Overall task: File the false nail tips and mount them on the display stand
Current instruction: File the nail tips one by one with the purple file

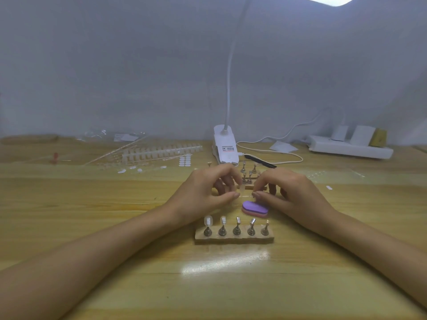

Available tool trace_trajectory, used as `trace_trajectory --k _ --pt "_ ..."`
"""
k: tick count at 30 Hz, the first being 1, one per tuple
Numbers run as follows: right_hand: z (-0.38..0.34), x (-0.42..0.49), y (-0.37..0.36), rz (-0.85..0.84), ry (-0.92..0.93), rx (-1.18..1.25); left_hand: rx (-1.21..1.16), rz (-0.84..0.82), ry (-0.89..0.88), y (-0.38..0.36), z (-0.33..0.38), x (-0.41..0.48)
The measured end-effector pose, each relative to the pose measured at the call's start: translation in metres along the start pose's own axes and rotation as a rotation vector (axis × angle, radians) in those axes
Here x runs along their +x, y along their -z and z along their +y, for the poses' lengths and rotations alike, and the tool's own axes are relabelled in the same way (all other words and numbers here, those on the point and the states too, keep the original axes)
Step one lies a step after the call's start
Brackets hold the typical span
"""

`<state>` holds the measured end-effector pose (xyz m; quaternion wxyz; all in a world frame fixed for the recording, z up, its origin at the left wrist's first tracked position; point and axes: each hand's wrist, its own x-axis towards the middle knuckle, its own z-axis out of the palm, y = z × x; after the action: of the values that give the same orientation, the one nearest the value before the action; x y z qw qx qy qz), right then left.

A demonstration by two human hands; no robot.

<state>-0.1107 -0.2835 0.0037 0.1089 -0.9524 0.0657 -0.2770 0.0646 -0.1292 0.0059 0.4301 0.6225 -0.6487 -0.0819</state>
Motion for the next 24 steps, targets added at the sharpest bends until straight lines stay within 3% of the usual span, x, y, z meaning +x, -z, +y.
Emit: trace_trajectory --k 8,12,15,18,21,24 --pt "-0.008 0.003 -0.004 0.038 -0.099 0.064 0.209 0.114 -0.116 0.001 0.005 0.000" --pt "-0.007 0.007 -0.006 0.008 -0.168 0.301 0.733 0.255 -0.537 0.005 0.007 0.004" --pt "-0.007 0.008 -0.007 -0.014 -0.205 0.448 0.885 0.304 -0.733 0.003 0.003 0.006" --pt "-0.008 0.007 -0.006 0.054 -0.186 0.461 0.678 0.287 -0.518 -0.001 0.002 0.004" --pt "-0.008 0.007 -0.002 0.144 -0.019 0.187 0.104 0.129 -0.081 0.003 -0.001 0.006" --pt "-0.008 0.007 -0.002 0.215 0.127 -0.038 -0.157 0.064 0.129 0.004 -0.004 0.007"
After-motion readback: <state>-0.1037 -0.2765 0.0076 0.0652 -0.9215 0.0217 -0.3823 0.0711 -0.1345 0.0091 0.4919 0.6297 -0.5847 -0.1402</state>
